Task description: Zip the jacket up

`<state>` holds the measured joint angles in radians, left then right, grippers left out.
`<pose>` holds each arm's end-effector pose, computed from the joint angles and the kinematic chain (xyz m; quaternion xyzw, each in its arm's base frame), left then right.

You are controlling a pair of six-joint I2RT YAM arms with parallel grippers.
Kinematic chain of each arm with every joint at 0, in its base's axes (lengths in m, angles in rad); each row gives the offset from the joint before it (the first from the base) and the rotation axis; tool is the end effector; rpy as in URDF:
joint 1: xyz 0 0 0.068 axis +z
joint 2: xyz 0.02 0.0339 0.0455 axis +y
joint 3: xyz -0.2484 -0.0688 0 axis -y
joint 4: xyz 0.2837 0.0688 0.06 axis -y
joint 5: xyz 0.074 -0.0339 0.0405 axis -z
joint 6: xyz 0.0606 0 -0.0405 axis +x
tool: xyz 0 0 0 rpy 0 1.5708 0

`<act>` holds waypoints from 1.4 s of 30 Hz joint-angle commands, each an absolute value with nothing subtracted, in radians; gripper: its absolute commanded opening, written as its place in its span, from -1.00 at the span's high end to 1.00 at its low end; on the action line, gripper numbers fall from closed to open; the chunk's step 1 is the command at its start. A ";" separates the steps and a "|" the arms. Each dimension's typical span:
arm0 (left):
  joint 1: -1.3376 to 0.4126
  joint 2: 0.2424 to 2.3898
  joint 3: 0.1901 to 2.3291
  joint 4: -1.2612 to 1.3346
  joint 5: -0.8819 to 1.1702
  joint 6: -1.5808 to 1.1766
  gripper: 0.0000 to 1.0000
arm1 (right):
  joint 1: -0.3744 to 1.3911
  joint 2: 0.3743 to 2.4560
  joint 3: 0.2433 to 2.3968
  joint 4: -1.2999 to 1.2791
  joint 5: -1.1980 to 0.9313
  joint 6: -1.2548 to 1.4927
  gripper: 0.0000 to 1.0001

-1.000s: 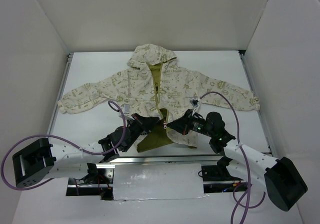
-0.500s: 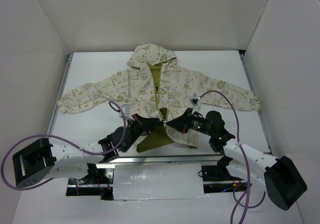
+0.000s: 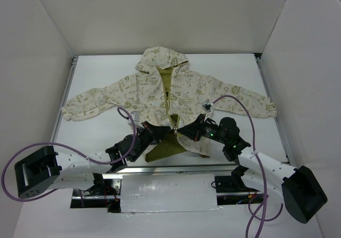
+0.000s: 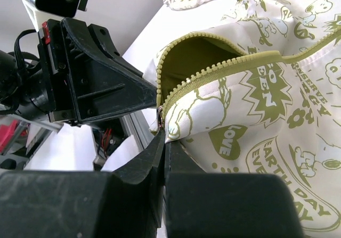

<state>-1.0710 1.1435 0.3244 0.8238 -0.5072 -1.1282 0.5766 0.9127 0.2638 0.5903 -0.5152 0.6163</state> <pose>0.1608 -0.2330 0.1739 -0.1973 0.6775 -0.5310 0.4692 0.1991 0.1651 0.1790 -0.1608 0.7068 0.5260 0.4448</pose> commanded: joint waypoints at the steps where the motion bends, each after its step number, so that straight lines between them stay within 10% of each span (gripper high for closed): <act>1: -1.069 1.152 0.330 0.891 -0.499 -1.115 1.00 | 0.583 0.902 0.321 0.644 -0.522 0.595 1.00; 42: -1.069 1.158 0.347 0.893 -0.509 -1.101 1.00 | 0.592 0.908 0.327 0.591 -0.488 0.597 1.00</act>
<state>-1.0710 1.1572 0.3244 0.8238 -0.5137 -1.1248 0.5842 0.9016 0.2768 0.5716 -0.5076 0.6117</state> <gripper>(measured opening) 0.104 0.010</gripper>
